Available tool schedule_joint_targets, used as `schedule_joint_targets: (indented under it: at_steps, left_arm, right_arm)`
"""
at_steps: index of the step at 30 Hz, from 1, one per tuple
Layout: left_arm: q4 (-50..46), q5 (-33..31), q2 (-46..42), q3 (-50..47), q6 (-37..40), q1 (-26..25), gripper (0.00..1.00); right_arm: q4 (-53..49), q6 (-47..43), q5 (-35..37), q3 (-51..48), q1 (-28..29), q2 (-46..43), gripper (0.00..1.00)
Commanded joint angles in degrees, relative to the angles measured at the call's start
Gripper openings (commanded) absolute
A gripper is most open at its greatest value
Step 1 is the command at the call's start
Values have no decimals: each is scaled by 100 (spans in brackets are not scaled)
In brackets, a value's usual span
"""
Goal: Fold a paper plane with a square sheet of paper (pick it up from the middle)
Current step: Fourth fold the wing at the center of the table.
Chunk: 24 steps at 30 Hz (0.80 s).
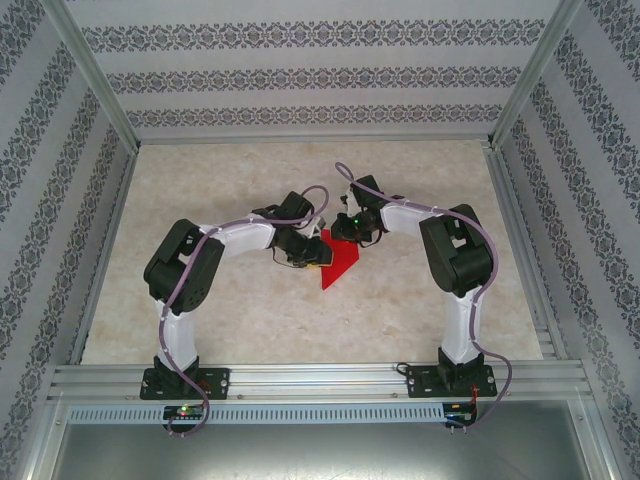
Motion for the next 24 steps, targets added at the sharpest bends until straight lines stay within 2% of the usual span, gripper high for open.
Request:
schedule_joint_targets:
  at_steps: [1, 10, 24]
  left_arm:
    - [-132, -232, -202, -82, -123, -105, 34]
    - [29, -183, -144, -212, -106, -142, 23]
    - [148, -8, 22, -227, -53, -153, 18]
  right_arm:
    - [-11, -43, 130, -134, -59, 139, 15]
    - [39, -49, 89, -192, -103, 146, 14]
    - [89, -41, 33, -202, -160, 187, 13]
